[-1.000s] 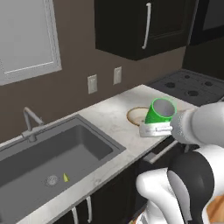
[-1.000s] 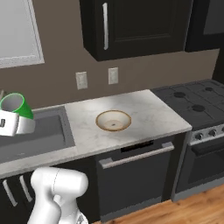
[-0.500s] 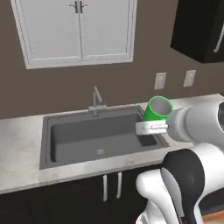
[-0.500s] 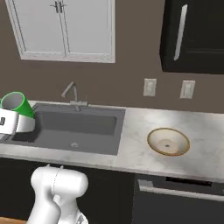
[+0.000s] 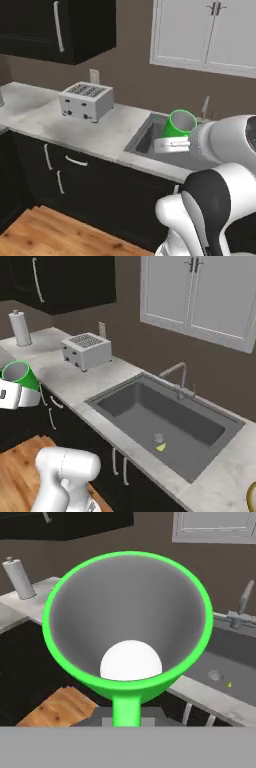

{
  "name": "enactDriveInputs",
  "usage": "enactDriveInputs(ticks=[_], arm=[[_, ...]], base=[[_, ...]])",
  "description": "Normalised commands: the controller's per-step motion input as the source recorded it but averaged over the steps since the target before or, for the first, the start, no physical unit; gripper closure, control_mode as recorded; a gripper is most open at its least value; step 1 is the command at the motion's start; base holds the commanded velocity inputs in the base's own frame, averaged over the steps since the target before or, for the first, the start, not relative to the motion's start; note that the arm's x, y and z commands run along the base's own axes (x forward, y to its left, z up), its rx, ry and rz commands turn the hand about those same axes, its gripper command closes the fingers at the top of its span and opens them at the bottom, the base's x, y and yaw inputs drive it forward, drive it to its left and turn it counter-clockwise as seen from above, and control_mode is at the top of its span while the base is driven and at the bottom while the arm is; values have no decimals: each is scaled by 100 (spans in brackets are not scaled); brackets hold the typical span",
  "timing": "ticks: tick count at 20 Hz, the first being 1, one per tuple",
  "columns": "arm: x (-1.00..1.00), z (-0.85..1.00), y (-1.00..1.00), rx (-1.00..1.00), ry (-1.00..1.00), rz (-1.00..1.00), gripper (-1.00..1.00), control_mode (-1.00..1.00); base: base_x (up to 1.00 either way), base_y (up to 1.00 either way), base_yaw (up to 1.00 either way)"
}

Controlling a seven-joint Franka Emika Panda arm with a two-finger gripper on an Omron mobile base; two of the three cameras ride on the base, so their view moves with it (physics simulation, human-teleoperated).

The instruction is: Clear the mugs and bowl far away from the sink.

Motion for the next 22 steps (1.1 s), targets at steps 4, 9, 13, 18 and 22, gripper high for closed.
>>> enactDriveInputs(ticks=[4, 9, 13, 18, 22], arm=[[0, 0, 0, 0, 0, 0, 100, 100], [0, 0, 0, 0, 0, 0, 100, 100], [0, 0, 0, 0, 0, 0, 100, 100], [0, 0, 0, 0, 0, 0, 100, 100], [0, 0, 0, 0, 0, 0, 100, 100]], base=[[0, 0, 100], [6, 0, 98], [25, 0, 85], [64, -1, 73], [99, -12, 32]])
